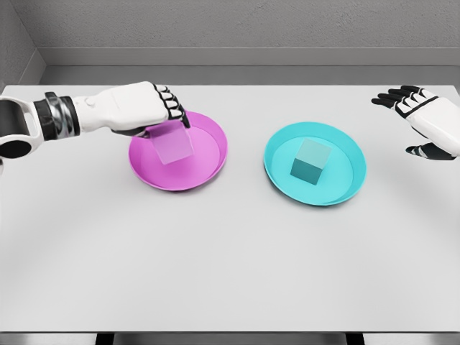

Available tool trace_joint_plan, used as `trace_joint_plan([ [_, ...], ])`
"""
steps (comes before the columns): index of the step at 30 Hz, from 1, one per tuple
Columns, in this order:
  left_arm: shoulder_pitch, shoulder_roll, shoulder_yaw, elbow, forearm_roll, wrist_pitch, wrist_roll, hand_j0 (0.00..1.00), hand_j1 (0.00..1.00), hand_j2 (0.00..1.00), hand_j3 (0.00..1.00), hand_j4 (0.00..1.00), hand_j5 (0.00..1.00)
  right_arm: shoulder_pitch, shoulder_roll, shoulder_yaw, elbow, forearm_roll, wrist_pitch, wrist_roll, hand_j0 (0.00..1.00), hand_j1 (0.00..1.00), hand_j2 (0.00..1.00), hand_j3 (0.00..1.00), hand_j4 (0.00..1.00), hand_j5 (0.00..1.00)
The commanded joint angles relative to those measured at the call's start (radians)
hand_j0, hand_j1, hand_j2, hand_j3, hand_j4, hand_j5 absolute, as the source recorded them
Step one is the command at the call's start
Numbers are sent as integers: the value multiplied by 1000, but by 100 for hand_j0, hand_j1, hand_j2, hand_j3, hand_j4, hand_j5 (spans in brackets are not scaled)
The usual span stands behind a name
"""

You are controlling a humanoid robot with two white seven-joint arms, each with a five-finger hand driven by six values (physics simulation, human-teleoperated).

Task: Place the blocks in the corresponding plates according to their colors

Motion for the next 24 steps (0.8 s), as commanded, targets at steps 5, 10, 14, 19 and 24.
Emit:
trace_joint_plan([
  [5, -2, -4, 5, 12, 7, 1, 6, 100, 100, 100, 100, 100, 100, 5, -2, 33, -7, -8, 1, 2, 100, 100, 100, 100, 100, 100],
  [10, -9, 7, 26, 8, 18, 1, 6, 100, 100, 100, 100, 100, 100, 6, -2, 33, -6, -8, 1, 2, 100, 100, 100, 100, 100, 100],
  [14, 2, 156, 28, 7, 208, 1, 6, 100, 100, 100, 100, 100, 100, 6, -1, 31, -6, -7, 1, 2, 100, 100, 100, 100, 100, 100],
  [19, 37, 327, 34, 17, 219, 1, 4, 100, 100, 100, 100, 100, 100, 6, -1, 30, -1, -7, 1, 2, 100, 100, 100, 100, 100, 100],
  [24, 72, 344, 48, 20, 219, 1, 4, 100, 100, 100, 100, 100, 100, 6, -1, 31, 1, -7, 1, 2, 100, 100, 100, 100, 100, 100],
])
